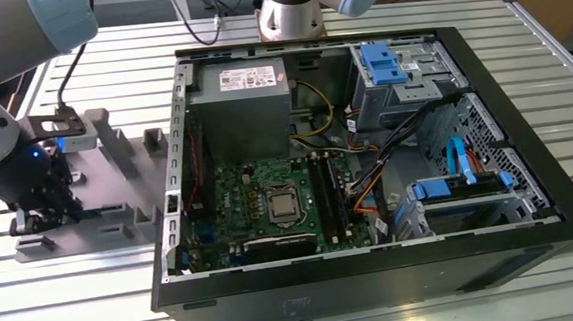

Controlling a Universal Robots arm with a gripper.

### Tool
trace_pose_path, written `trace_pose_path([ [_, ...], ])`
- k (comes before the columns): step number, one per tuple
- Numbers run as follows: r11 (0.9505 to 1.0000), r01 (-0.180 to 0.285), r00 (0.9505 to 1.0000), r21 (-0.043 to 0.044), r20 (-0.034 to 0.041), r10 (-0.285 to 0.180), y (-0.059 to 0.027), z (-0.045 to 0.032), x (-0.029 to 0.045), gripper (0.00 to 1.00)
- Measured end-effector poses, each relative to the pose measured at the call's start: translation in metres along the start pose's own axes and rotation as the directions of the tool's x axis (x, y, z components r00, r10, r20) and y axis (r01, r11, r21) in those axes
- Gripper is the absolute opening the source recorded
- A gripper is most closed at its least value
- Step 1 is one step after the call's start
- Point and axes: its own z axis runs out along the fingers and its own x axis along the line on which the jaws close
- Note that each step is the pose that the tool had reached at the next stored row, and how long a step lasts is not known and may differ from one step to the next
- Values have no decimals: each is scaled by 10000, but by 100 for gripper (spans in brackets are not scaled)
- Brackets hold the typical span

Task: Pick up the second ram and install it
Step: 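Pick up the second ram and move it above second insertion slot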

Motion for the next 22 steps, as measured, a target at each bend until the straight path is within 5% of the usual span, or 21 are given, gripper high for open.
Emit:
trace_pose_path([
  [12, 10000, 0, 10000, 0, -3, 0, 0, 12, 1, 14],
  [22, 9996, 281, 9996, -8, -7, -281, 0, 14, 10, 14],
])
